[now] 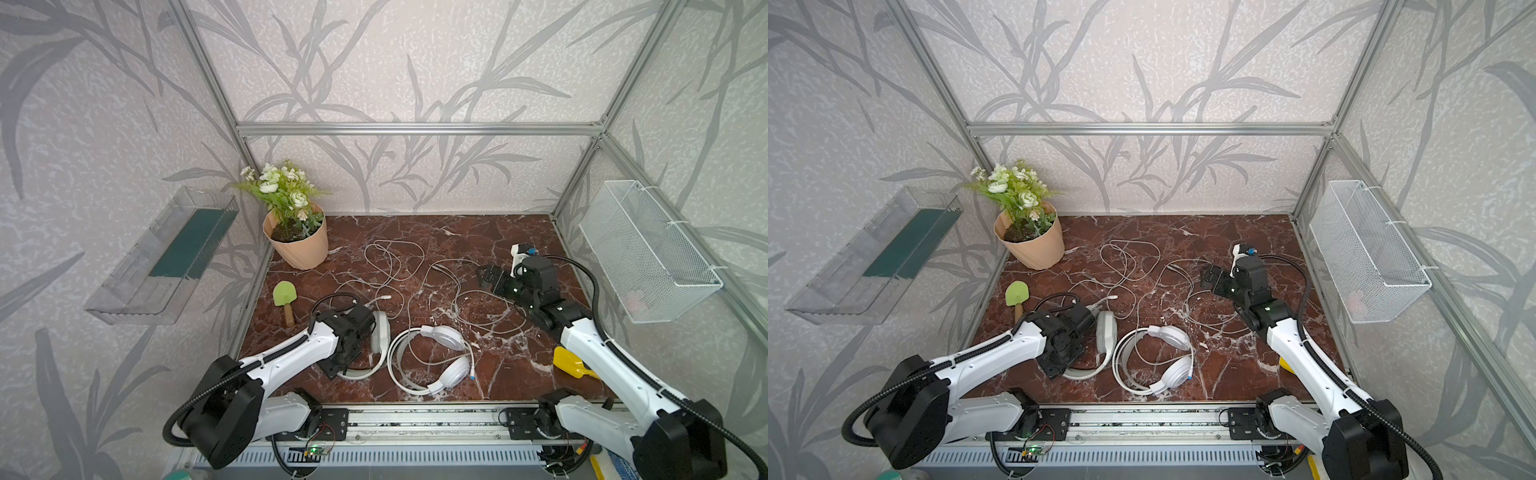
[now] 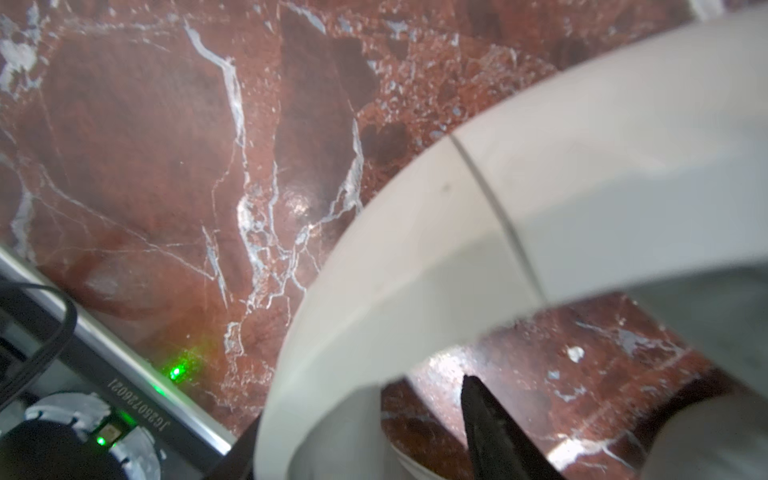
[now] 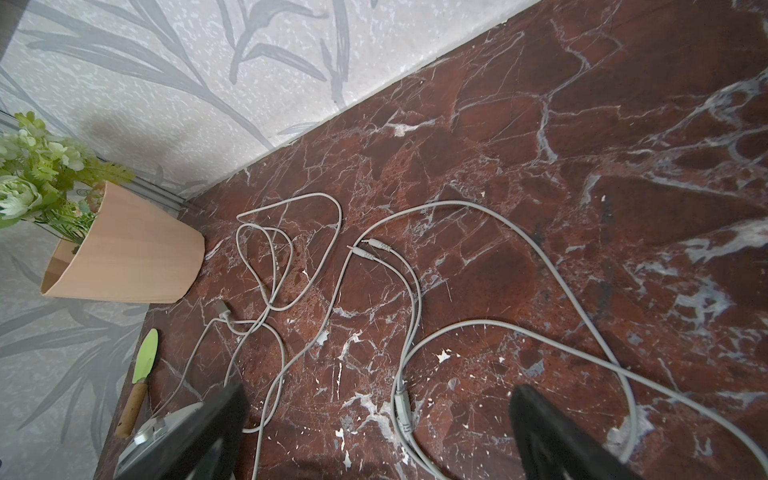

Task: Wrap the headphones
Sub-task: 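Close the left gripper on the headband and lift the headphones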

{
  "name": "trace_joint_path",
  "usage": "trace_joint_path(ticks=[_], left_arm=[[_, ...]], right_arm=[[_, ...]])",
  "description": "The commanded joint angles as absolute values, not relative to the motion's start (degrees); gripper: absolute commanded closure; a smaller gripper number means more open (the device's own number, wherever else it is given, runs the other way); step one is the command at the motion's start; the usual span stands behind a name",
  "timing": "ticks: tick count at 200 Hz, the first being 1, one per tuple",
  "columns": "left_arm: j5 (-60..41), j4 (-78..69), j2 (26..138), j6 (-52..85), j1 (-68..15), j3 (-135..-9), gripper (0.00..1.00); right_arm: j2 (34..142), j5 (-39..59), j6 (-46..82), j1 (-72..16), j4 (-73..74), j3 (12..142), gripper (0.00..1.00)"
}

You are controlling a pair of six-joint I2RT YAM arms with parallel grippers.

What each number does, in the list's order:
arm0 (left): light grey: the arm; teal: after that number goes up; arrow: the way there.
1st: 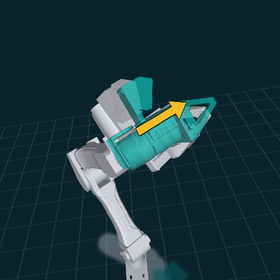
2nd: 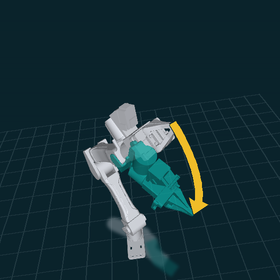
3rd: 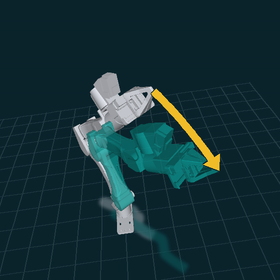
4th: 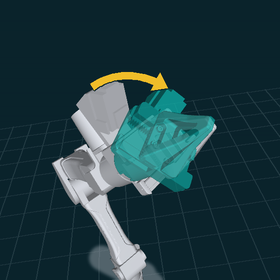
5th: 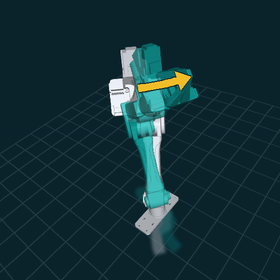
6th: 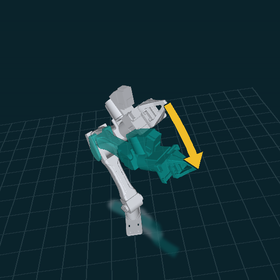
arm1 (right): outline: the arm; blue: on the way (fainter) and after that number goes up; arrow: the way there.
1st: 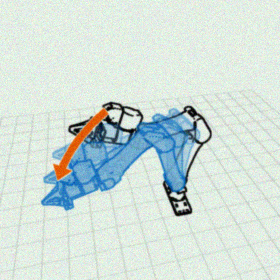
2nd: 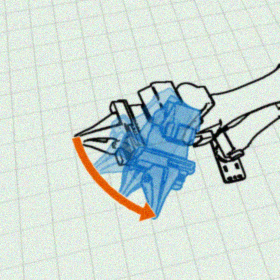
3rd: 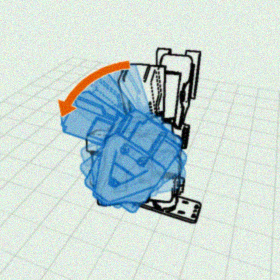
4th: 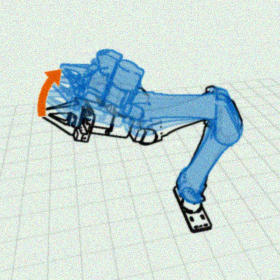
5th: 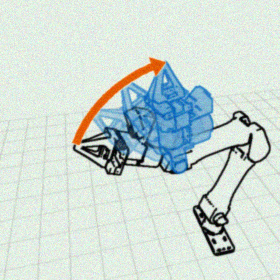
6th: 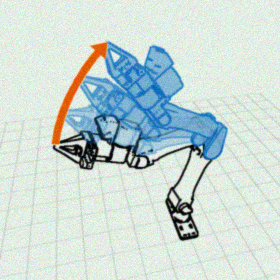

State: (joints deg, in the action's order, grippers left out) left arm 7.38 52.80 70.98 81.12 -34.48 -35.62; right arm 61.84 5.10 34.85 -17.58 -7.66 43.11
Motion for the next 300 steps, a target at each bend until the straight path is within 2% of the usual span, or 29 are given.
trace_joint_path(ticks=[1,55,81,114,143,172,194,220,274,300], left_arm=[[9.70,50.65,71.03,83.23,-34.79,-33.08,0.38],[8.90,46.95,70.06,84.60,-34.72,-29.45,0.39],[8.47,45.56,70.29,84.79,-34.72,-28.16,0.49],[8.25,45.17,70.22,84.54,-34.74,-27.20,0.54],[9.55,47.04,70.07,83.14,-34.70,-28.31,0.67],[11.96,50.76,70.54,80.15,-34.65,-31.25,0.76],[15.80,56.29,70.98,77.41,-34.47,-35.13,1.00],[19.29,61.28,69.57,71.38,-34.38,-40.70,1.00],[26.80,67.40,58.60,53.39,-32.71,-54.44,1.00],[26.46,68.07,56.68,43.87,-31.04,-59.82,1.00]], right_arm=[[62.05,5.80,34.45,-17.89,-7.39,44.83,0.02],[62.57,6.06,34.80,-18.02,-7.31,44.93,0.02],[62.75,5.91,34.73,-18.10,-7.55,44.91,0.02],[62.93,5.76,34.81,-18.11,-7.59,44.81,0.02],[63.10,5.71,34.89,-18.09,-7.52,44.74,0.02],[63.11,5.95,34.89,-18.16,-7.51,44.74,0.03],[63.04,6.30,34.89,-18.18,-7.23,44.77,0.03],[62.77,8.48,34.71,-18.35,-5.86,44.61,0.03],[58.08,14.98,33.02,-20.28,-0.99,44.65,0.03],[53.58,14.86,31.48,-22.04,0.15,44.67,0.02]])
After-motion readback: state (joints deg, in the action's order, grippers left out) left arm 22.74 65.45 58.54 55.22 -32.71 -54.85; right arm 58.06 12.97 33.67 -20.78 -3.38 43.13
